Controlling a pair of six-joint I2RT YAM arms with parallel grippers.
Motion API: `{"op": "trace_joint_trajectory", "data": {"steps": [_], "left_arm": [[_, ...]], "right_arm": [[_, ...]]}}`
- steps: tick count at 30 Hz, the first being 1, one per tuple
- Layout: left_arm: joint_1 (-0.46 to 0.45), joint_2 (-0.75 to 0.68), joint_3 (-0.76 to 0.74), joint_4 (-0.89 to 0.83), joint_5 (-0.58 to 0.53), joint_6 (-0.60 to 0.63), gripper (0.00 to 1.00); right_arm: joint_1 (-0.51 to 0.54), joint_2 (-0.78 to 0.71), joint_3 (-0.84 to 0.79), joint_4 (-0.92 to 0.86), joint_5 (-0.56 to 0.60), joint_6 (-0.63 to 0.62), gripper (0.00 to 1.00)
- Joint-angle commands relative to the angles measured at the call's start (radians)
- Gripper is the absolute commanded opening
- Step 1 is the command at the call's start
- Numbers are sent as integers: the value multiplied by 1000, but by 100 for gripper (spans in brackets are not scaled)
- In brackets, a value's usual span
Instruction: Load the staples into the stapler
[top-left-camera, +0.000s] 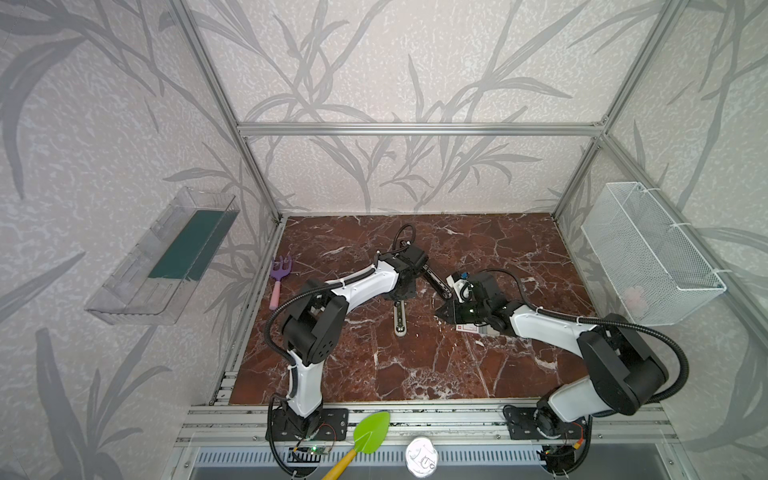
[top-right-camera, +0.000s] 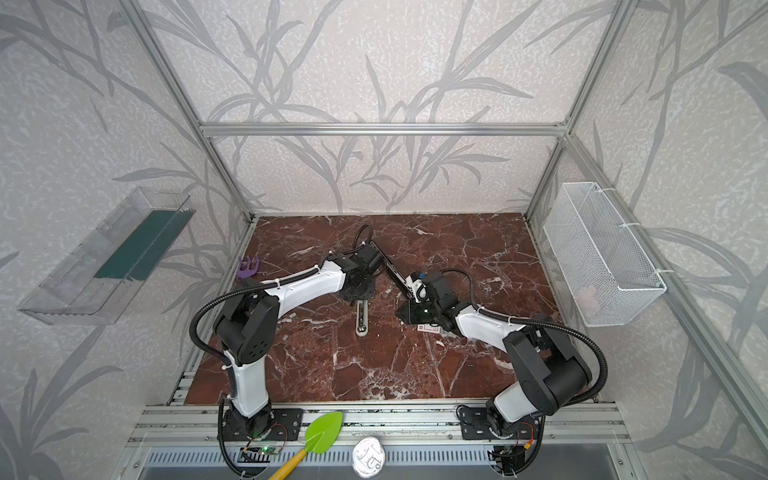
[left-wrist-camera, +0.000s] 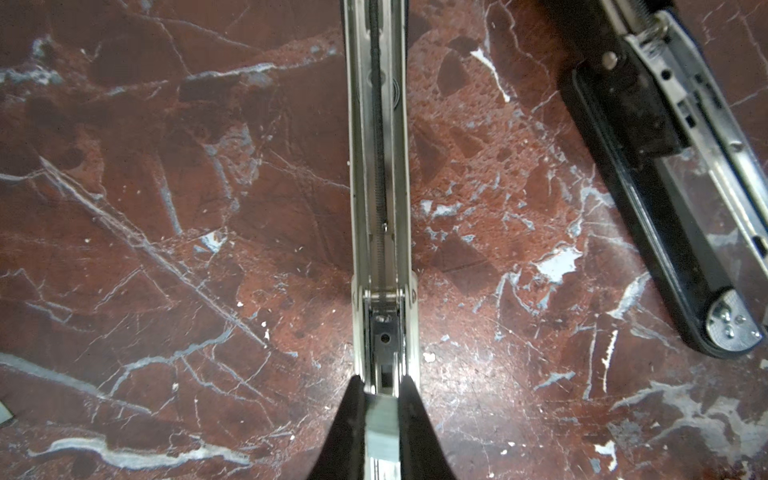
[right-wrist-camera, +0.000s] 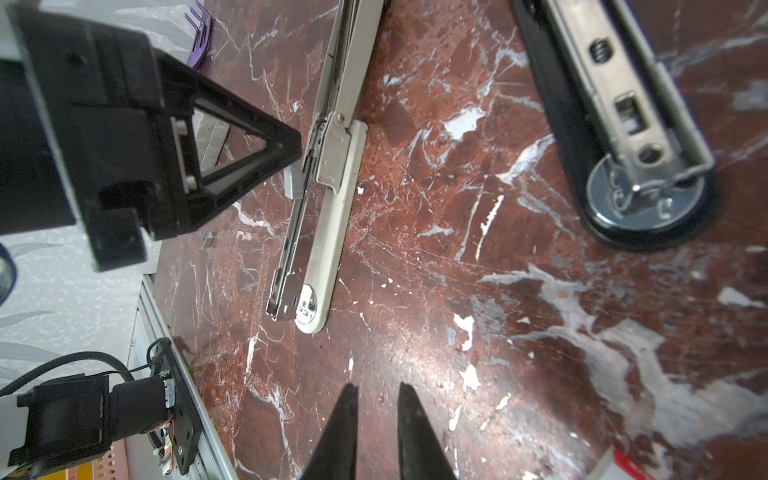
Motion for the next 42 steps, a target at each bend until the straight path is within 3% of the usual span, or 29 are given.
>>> {"op": "trace_joint_trajectory", "data": {"steps": [1,42], "left_arm": [[-7,20,32,-25,-42,-22,15],[-59,55,26,-45,-186,-44,9]], "right_arm": [[-5,-30,-10,-15,-2,-13,21],[-33,-36,-26,11,-26,-2,21]]}}
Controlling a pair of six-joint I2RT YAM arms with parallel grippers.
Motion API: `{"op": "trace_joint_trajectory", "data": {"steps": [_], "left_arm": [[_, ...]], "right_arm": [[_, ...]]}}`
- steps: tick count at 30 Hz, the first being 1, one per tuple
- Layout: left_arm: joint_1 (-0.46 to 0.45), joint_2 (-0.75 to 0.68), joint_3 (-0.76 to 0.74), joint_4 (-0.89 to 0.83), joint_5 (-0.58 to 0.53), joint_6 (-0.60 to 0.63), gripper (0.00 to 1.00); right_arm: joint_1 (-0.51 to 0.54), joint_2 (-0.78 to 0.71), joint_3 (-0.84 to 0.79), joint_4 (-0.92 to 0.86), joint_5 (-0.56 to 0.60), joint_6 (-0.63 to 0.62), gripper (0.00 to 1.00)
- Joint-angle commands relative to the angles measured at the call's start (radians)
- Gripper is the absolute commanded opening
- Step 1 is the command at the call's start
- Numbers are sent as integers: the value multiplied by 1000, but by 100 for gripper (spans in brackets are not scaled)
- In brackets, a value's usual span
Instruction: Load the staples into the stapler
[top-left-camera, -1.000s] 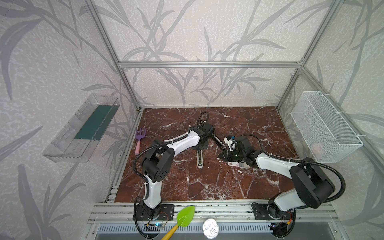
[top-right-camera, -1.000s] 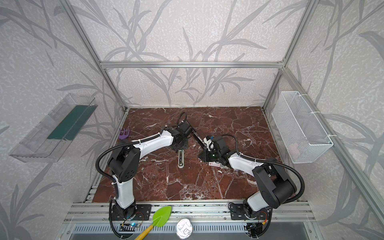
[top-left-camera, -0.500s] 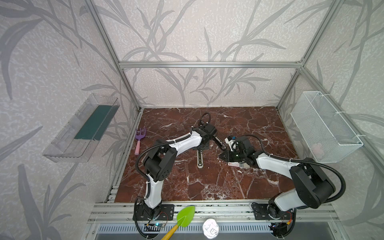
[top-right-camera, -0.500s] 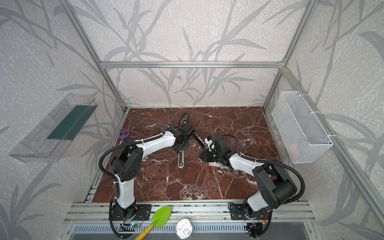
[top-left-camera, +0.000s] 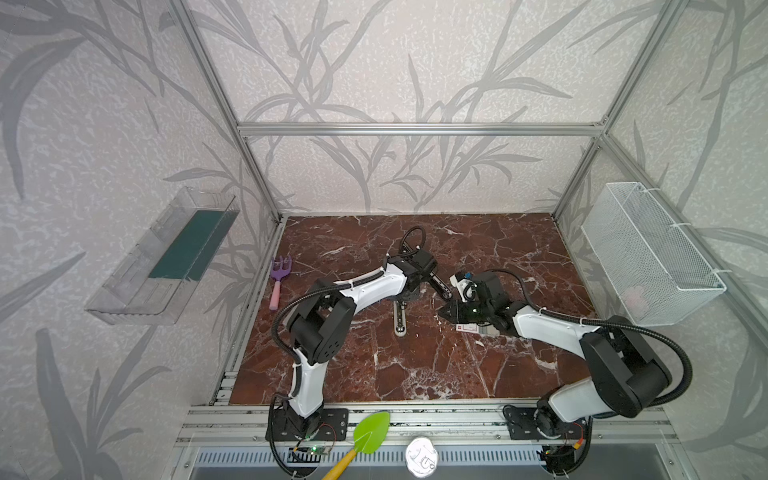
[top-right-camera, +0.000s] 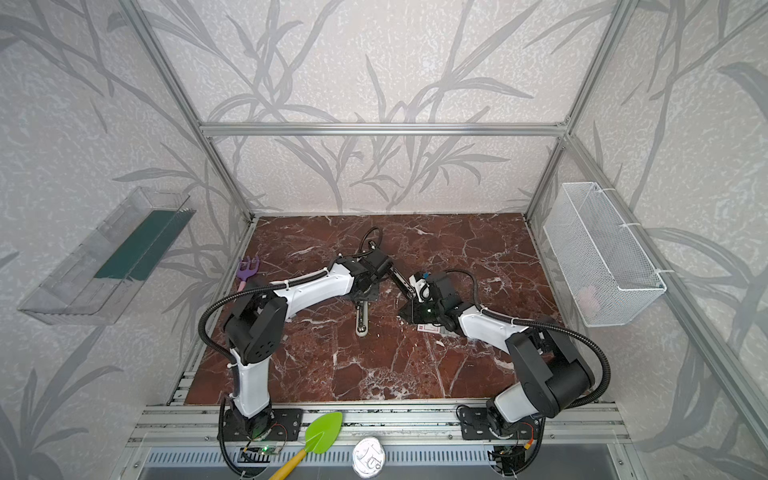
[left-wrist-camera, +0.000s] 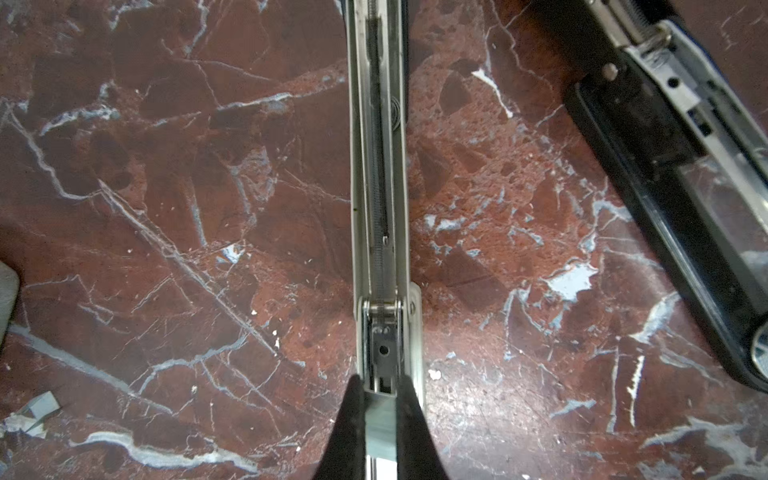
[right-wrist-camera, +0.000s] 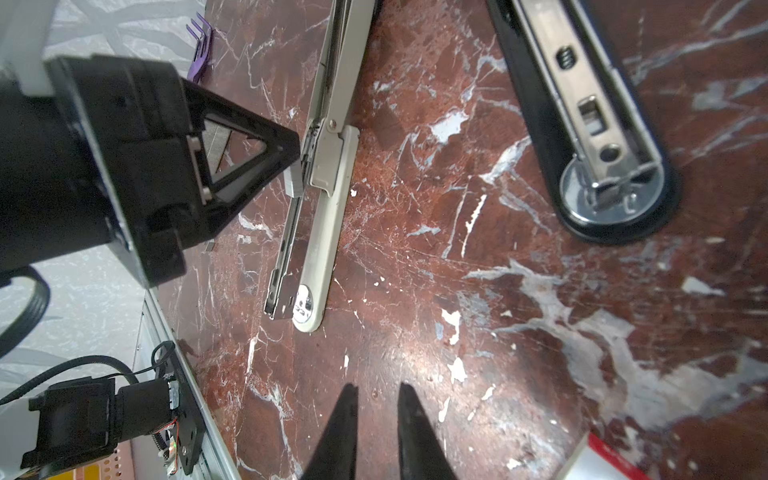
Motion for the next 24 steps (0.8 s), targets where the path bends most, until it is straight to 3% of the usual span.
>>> {"op": "trace_joint_trajectory", "data": {"steps": [1,24], "left_arm": [[-7,21,-2,-29,-50,-25,9],[-25,37,-10,-29,-65,-40,12]], "right_arm": [[-7,-23,-11,9,-9,-3,21],[-24,-23,-21,20,-20,5,21]]}}
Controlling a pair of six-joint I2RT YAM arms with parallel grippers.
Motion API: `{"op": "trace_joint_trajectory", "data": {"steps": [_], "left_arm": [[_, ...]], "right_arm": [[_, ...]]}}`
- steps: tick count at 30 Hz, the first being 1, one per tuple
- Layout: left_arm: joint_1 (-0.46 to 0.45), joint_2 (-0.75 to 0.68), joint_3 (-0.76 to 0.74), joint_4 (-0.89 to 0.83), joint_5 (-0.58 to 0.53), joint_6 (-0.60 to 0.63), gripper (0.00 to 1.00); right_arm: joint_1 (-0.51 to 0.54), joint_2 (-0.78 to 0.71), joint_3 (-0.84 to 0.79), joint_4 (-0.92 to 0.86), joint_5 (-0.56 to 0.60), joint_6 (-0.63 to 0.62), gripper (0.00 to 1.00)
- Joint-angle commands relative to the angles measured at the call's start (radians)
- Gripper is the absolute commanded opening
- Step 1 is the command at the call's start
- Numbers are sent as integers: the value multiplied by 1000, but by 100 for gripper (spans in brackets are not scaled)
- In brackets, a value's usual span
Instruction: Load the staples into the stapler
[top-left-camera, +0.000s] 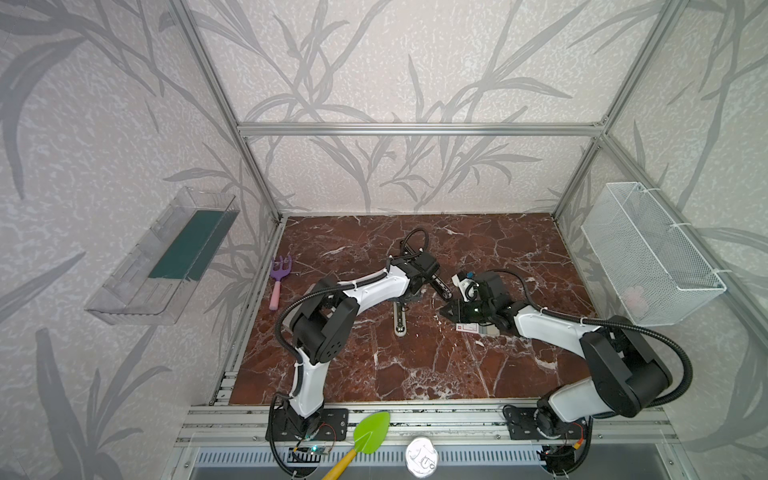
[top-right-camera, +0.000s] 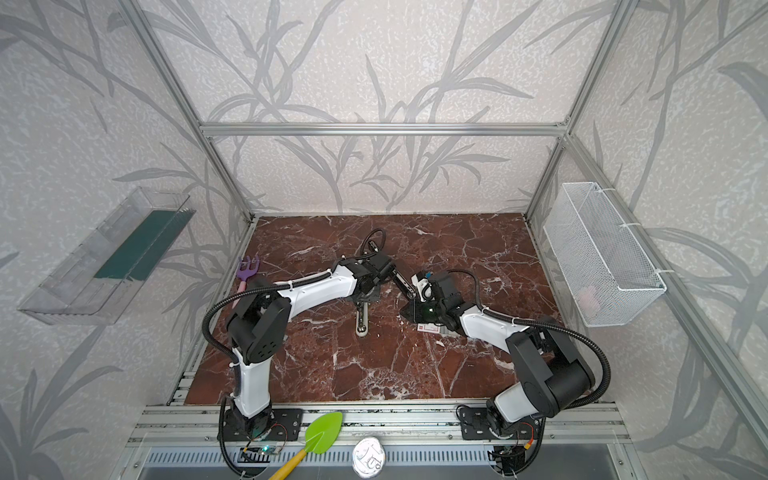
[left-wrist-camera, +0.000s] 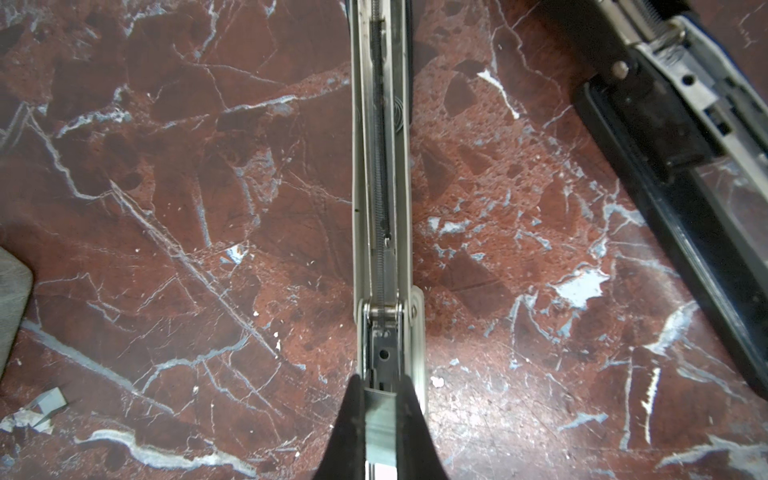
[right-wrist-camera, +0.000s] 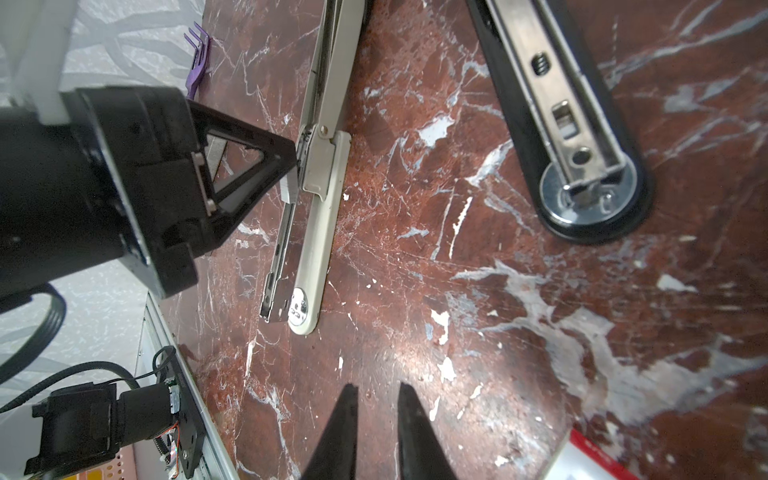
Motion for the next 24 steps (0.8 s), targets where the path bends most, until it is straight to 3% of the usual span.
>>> {"op": "trace_joint_trajectory", "data": {"steps": [1,16,24], "left_arm": [[-6,23,-9,-32,-24,-22,12],[-11,-1,-4,-45,-25,-20,27],[-14,-48,-6,-49,-14,-12,27]], "right_arm": [[-6,-23,-13,12,-12,0,21],[-10,-23,-17,17,-16,1,21],[-11,-24,-4,-5,-19,-13,21]]}}
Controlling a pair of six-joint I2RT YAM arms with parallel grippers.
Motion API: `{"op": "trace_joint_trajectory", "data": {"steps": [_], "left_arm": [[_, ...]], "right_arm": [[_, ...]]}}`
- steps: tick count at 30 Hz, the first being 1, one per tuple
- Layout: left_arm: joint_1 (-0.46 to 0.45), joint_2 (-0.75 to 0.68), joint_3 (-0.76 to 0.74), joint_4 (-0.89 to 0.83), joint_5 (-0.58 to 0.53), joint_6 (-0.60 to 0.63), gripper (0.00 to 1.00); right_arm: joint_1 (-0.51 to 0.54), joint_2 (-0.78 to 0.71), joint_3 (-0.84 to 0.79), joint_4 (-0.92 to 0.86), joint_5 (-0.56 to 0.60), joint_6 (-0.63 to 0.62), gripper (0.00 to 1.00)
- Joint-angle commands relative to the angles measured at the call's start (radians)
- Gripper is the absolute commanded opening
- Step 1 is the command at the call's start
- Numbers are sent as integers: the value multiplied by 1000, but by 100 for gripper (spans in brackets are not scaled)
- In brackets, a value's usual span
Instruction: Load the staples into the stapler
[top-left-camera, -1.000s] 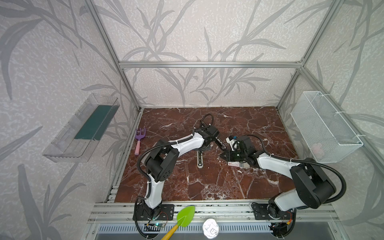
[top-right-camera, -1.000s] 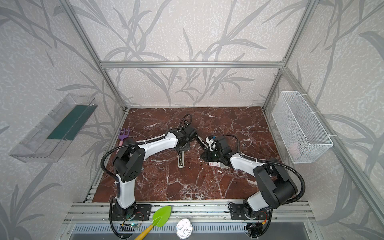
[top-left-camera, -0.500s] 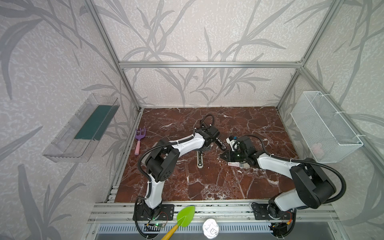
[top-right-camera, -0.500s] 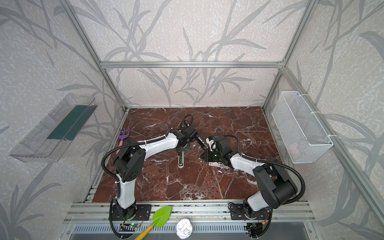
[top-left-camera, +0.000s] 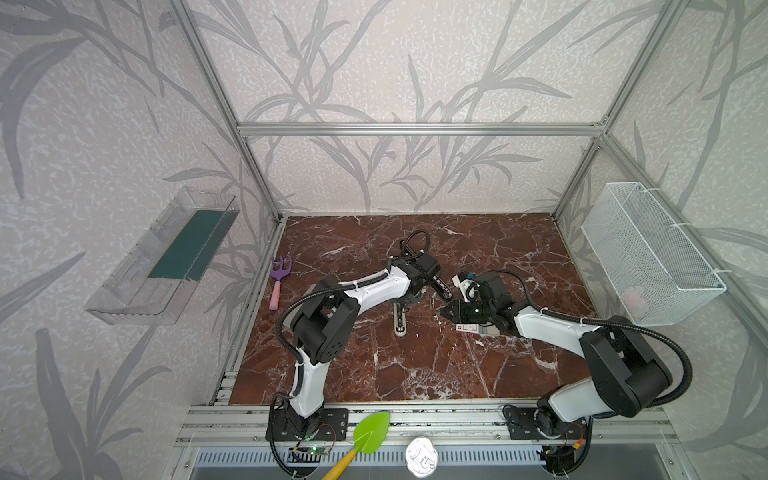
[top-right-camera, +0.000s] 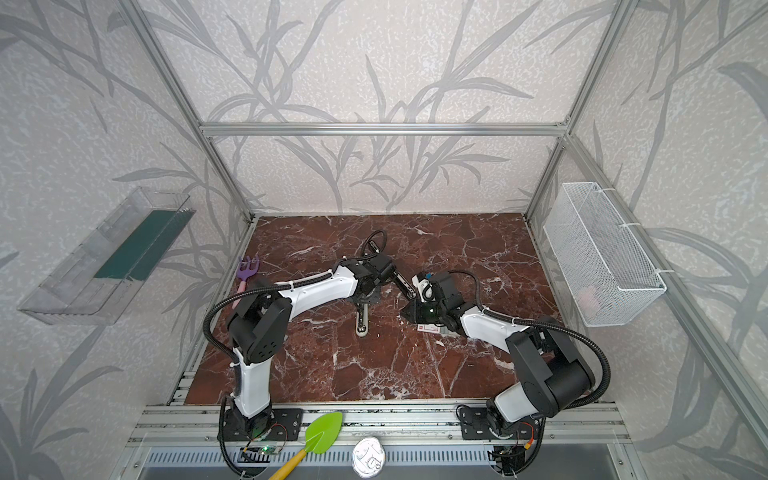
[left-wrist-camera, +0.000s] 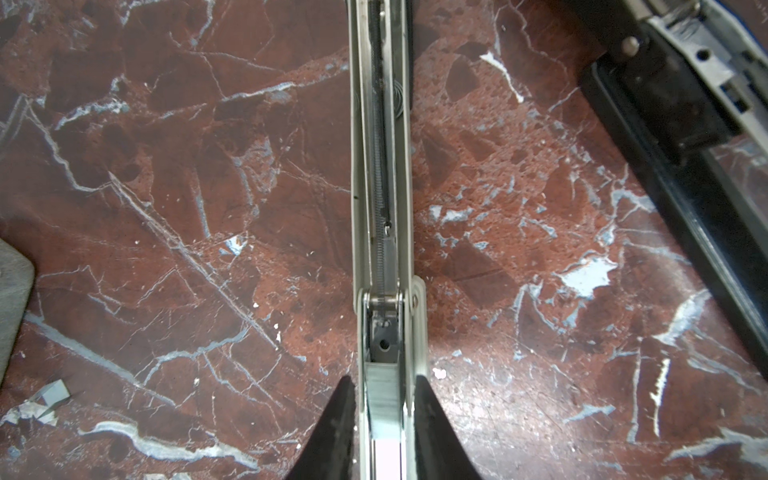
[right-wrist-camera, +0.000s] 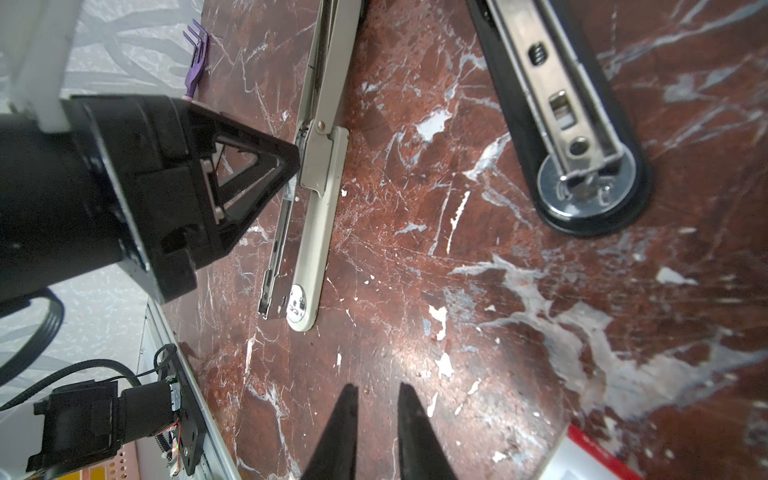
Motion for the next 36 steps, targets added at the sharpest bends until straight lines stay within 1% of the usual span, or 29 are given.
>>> {"op": "trace_joint_trajectory", "data": {"steps": [1,4,6,11,14,18,21,24,26,30,36], "left_arm": [[-7,-62,-11,-33,-12,-5,28],[-7,-110,-22,-75,-33,-27,31],[-6,-151,-44,-91,-44,-10,33],[10,-330,-220,-10,37,-1,36],[33,-443,-342,27,99,-15,38],[75,-609,-514,89,195,-56,38],[91,-731,-624,135,200,-88,38],[121,-840,-688,132,210,-112,39],[139,-888,-717,129,219,-120,40],[170,-949,-761,128,244,-131,40],[193,-967,-802,145,275,-143,40]], "right_arm": [[-4,-24,14,-20,-10,-20,21],[-3,-27,47,-64,-3,-49,22],[1,-24,82,-107,-3,-78,23],[40,30,226,-251,24,-169,25],[67,95,331,-318,30,-199,26],[124,201,492,-409,71,-238,27],[158,308,611,-470,94,-246,25],[186,393,715,-513,115,-247,24],[202,440,781,-542,129,-245,25],[223,527,895,-598,172,-243,32],[229,619,1013,-646,197,-236,35]]}}
